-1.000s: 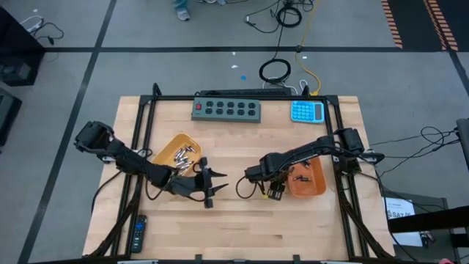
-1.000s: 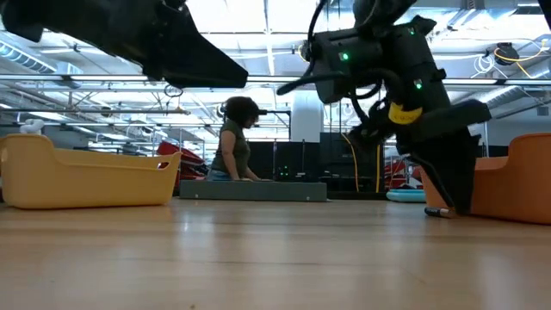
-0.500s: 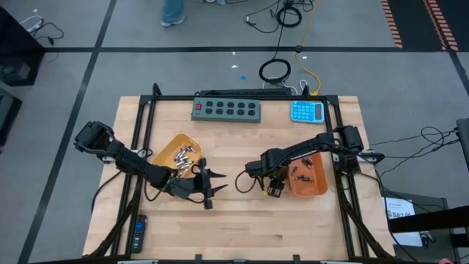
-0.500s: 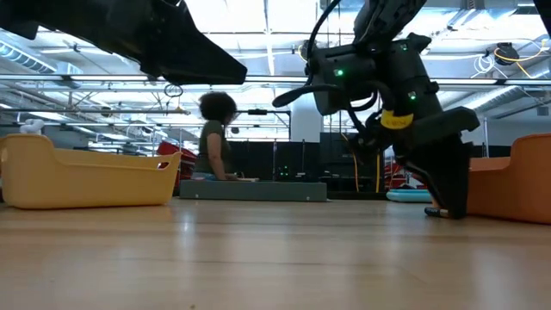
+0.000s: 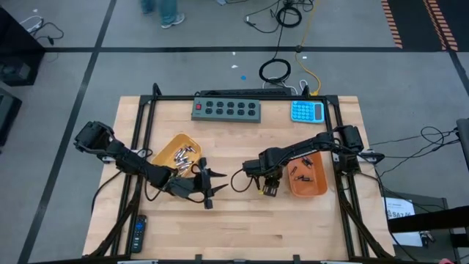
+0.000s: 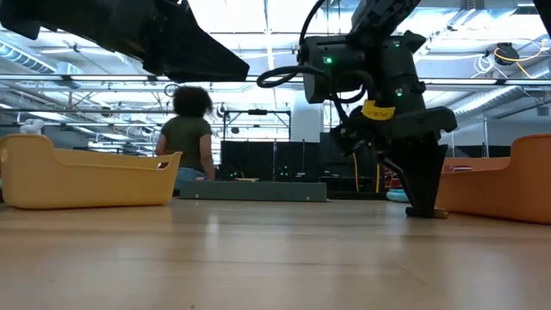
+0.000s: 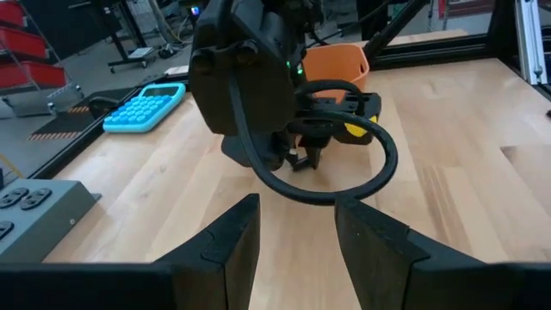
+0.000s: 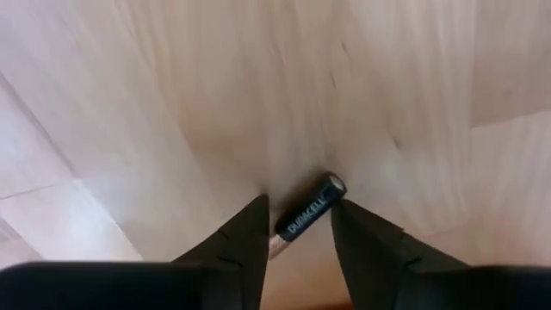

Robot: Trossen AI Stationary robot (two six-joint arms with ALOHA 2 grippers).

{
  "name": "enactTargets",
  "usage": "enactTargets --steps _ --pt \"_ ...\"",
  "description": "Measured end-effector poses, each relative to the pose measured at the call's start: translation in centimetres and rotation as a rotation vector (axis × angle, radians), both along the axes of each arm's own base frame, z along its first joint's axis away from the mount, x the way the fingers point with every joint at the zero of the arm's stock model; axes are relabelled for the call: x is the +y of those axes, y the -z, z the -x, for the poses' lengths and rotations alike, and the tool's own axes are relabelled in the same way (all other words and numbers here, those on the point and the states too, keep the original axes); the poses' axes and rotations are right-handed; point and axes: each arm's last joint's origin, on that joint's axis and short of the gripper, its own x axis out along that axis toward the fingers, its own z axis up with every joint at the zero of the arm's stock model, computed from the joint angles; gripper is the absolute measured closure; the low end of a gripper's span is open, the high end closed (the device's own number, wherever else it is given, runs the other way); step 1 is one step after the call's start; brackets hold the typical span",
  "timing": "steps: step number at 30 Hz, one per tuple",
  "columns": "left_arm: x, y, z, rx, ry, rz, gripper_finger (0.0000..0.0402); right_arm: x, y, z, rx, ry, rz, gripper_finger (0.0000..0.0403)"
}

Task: Sort batteries
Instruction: Put the black battery into the orange bin

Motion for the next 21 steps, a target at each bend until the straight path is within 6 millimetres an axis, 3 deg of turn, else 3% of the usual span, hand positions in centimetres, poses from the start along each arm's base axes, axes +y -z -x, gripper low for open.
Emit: enactTargets --steps 7,12,21 --pt "0.0 0.0 0.0 0.000 0.003 0.001 0.0240 0.4 0.5 -0.3 -0.013 -0.043 0.028 0.0330" --pt "0.0 0.0 0.0 0.000 0.004 0.001 0.0240 1.2 1.1 -0.4 -0.007 -0.116 0.037 0.0387" --pt "-0.5 -0.4 0.1 -0.029 0.025 -0.037 0.0240 1.4 -1.1 -1.5 -0.034 -0.178 0.120 0.0399"
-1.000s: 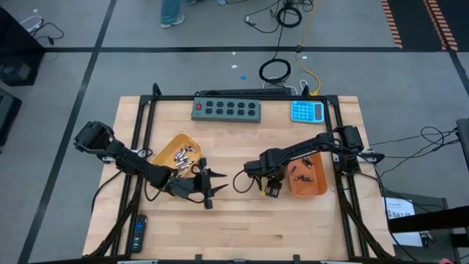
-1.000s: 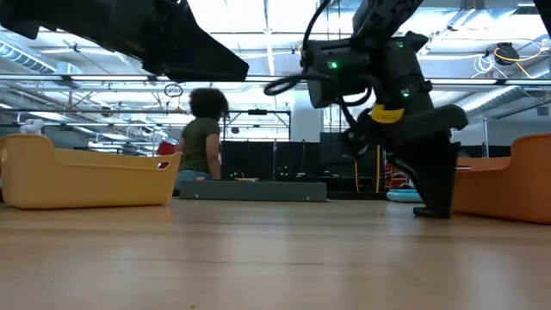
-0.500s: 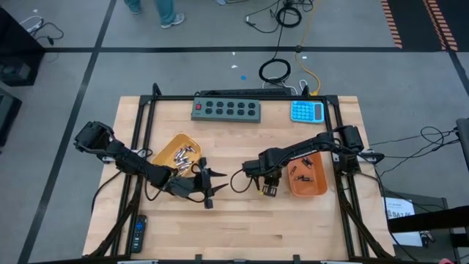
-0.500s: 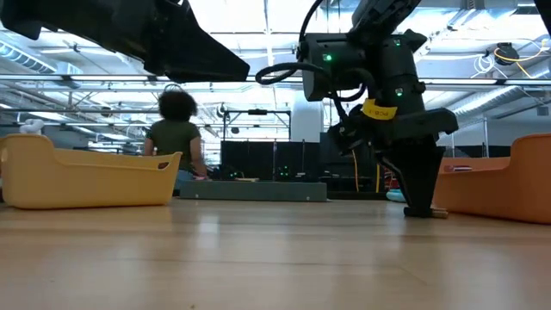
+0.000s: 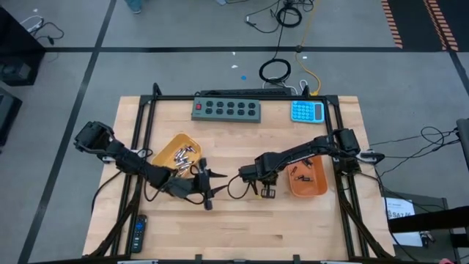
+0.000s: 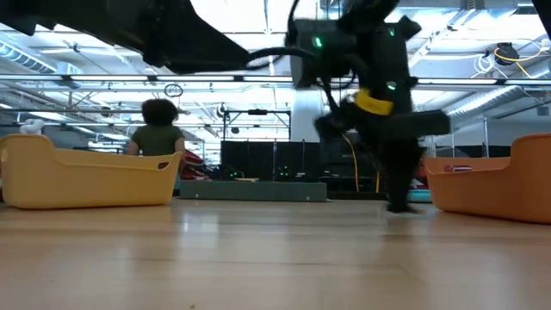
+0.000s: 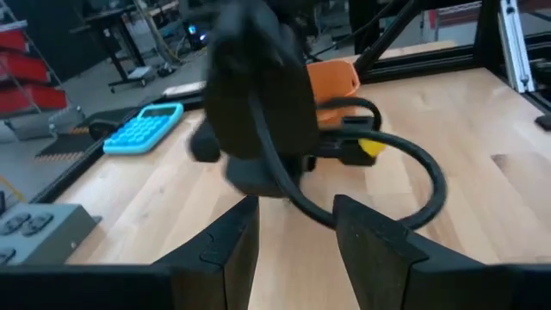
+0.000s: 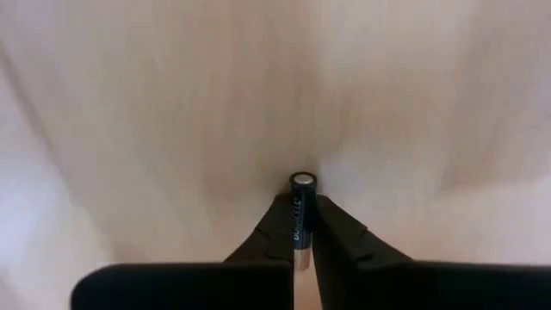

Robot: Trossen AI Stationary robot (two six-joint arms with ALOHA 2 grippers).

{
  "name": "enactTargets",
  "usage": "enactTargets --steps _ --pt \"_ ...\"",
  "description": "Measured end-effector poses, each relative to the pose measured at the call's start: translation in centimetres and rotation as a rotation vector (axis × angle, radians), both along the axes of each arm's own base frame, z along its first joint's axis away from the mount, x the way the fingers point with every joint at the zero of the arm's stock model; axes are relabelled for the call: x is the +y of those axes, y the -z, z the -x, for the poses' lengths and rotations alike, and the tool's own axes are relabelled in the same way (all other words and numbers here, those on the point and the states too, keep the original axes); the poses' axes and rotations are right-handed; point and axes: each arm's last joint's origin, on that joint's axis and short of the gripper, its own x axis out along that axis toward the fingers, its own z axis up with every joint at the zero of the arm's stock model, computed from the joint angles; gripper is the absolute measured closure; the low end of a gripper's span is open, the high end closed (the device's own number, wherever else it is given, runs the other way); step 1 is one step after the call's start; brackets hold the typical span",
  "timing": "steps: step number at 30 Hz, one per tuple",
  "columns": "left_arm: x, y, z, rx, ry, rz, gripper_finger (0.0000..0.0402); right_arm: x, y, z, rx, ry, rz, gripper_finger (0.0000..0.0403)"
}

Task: Sort batteries
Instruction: Put the black battery into the orange bin

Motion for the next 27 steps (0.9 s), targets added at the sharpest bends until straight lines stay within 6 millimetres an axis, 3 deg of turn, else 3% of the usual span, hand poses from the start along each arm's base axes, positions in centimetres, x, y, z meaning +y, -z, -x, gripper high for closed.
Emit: enactTargets --steps 6,12,17,20,27 --pt "-0.5 0.0 0.3 0.001 0.000 -0.025 0.0240 -0.1 -5.1 1.1 -0.081 0.027 0.030 0.0400" --pt "-0.8 0.2 0.6 0.016 -0.040 -0.057 0.0240 -0.7 -7.5 5.9 0.068 0.198 0.064 0.0399" --pt "-1.0 0.2 0.7 0.009 -0.044 -0.050 0.0240 -1.2 -6.7 9.7 0.095 0.311 0.052 0.0399" --pt "-1.0 0.2 0.7 0.006 -0.049 -0.032 0.0240 -1.6 -5.2 11.7 0.068 0.363 0.069 0.0391" --pt "-1.0 0.0 0.6 -0.013 -0.056 0.001 0.0240 -2.0 -3.3 13.6 0.036 0.425 0.035 0.0318"
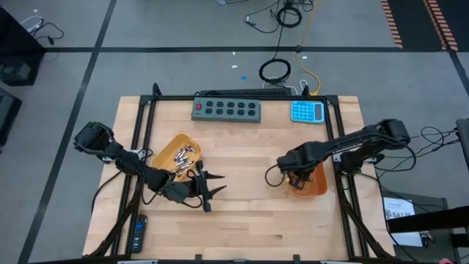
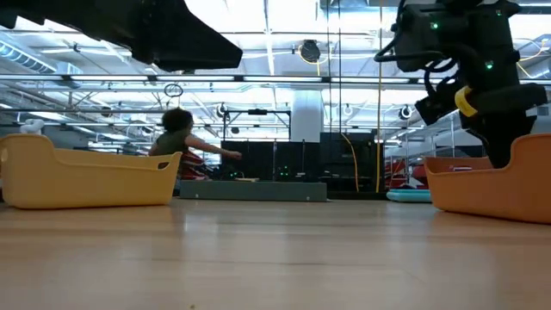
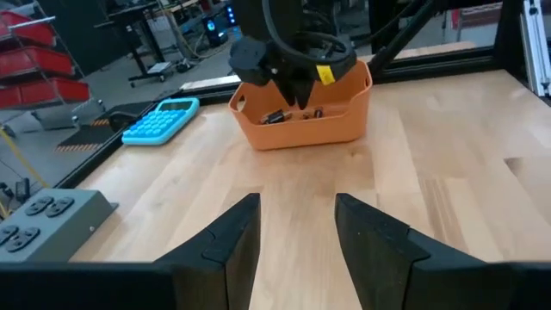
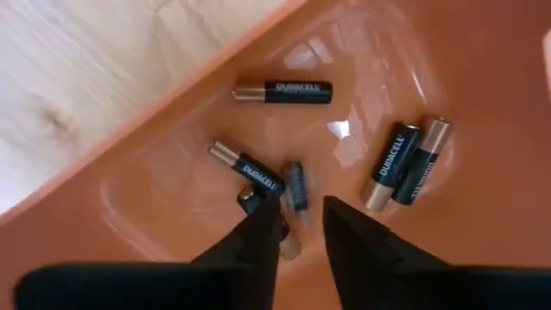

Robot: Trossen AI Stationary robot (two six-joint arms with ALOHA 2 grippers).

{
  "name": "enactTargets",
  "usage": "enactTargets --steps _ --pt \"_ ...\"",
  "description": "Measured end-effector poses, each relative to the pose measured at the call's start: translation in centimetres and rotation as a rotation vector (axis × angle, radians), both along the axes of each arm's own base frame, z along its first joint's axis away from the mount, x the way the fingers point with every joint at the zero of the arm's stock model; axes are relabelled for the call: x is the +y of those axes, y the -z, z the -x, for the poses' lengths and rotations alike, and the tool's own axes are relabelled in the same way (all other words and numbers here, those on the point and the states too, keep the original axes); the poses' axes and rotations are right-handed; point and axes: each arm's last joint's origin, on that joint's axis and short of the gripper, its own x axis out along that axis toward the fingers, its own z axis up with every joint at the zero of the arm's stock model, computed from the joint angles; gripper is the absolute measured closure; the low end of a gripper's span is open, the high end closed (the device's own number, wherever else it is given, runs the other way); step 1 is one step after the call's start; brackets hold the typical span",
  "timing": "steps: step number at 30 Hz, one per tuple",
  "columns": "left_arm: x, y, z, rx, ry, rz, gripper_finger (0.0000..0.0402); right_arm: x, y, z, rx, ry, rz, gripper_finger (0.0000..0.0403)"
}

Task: Sort batteries
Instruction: Put the black battery into the orange bin, then return to Home Position

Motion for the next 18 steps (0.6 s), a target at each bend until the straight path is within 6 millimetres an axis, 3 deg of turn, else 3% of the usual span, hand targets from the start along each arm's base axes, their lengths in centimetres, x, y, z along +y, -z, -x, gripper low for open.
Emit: enactTargets --steps 7,12,18 --pt "1.0 0.4 -0.1 0.044 -0.050 0.037 0.0240 0.1 -2.1 -1.0 -0.063 -0.068 0.082 0.0280" --pt "2.7 -0.5 1.0 0.103 -0.157 0.056 0.0240 0.3 -3.5 -3.2 -0.396 -0.192 0.273 0.0285" --pt "4.8 -3.2 1.5 0.037 -0.204 0.042 0.0240 0.1 -2.1 -4.2 -0.662 -0.297 0.453 0.0300"
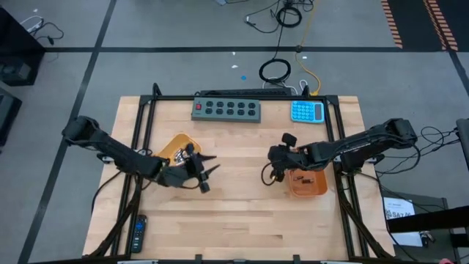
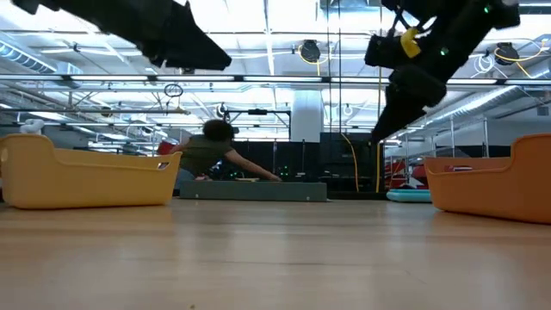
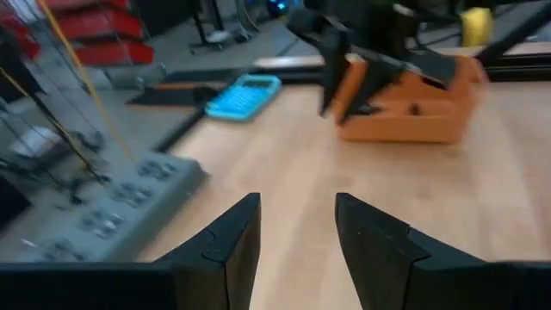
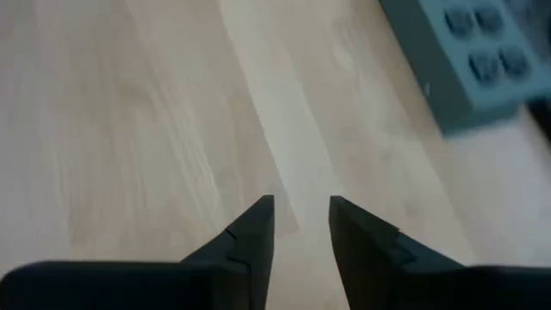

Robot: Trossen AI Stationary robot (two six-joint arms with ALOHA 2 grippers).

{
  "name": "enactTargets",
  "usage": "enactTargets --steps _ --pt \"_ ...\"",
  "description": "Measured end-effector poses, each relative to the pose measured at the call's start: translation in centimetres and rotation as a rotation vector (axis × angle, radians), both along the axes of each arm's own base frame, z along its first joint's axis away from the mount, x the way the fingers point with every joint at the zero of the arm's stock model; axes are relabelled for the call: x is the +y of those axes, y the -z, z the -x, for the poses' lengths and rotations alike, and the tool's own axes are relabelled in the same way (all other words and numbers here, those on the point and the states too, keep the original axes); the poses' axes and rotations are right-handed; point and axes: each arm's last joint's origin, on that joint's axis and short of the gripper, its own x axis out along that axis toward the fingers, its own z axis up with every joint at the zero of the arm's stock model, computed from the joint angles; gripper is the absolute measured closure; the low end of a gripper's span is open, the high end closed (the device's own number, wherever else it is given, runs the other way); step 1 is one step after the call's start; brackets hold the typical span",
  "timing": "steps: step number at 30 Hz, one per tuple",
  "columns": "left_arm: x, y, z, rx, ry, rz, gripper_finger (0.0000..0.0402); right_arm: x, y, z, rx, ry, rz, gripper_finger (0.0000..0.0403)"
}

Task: Sort batteries
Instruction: Return to Home Position

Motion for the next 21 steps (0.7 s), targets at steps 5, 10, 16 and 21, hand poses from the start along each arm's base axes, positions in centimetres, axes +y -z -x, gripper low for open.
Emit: enactTargets --steps 5,10,16,21 --pt "3.0 -1.6 0.0 0.019 -0.061 -0.154 0.0240 -2.0 -0.8 0.8 -0.144 -0.088 0.107 0.0320" --pt "7.8 -2.3 -0.3 0.093 -0.056 -0.268 0.0240 -4.2 -2.1 1.9 -0.307 -0.110 0.228 0.0346" --pt "12.5 -2.8 -0.2 0.077 -0.046 -0.283 0.0240 -6.4 -0.5 3.2 -0.328 -0.063 0.310 0.0367" --pt "15.0 -2.6 0.1 0.044 -0.081 -0.195 0.0240 -7.9 0.5 3.8 -0.408 -0.144 0.176 0.0378"
